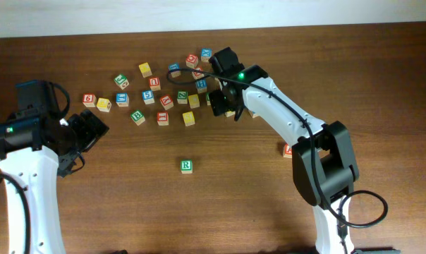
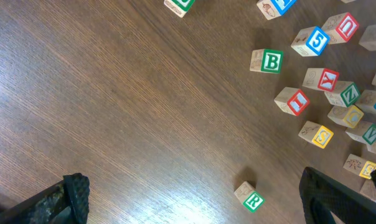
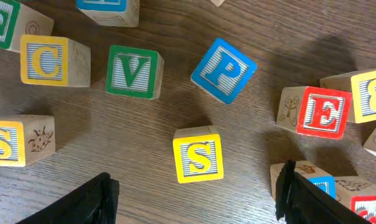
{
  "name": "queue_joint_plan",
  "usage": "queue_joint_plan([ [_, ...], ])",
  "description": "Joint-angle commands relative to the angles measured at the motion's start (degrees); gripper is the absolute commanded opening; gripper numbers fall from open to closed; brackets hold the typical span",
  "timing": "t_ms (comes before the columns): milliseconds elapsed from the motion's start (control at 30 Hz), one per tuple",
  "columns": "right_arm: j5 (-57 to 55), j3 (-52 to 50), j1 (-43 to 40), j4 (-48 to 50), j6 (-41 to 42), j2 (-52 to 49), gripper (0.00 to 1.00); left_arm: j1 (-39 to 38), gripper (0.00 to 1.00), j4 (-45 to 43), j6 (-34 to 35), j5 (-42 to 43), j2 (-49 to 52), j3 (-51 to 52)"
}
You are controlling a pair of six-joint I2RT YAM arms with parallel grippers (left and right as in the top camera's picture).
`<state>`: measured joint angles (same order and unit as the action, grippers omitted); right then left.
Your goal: Spell out RSS
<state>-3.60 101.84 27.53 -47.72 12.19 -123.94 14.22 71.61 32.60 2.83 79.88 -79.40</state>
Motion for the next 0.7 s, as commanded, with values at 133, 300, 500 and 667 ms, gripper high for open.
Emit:
queue_joint_plan([
  [133, 1.4, -0.4, -0.2, 2.8, -2.5, -4.9, 0.70, 0.2, 0.99, 0.1, 0.4, 0.0, -0.2, -0.2],
  [300, 0.7, -0.4, -0.3, 2.8, -2.5, -7.4, 0.52, 0.2, 0.99, 0.1, 0.4, 0.0, -0.2, -0.2],
  [500, -0.1, -0.2, -0.3, 2.6, -2.5, -7.3, 0.34, 0.2, 0.99, 0.1, 0.4, 0.0, -0.2, -0.2],
  [667, 0.0, 3.9, -0.2, -1.0, -2.4, -7.2, 0.28, 0.2, 0.99, 0.1, 0.4, 0.0, -0.2, -0.2],
])
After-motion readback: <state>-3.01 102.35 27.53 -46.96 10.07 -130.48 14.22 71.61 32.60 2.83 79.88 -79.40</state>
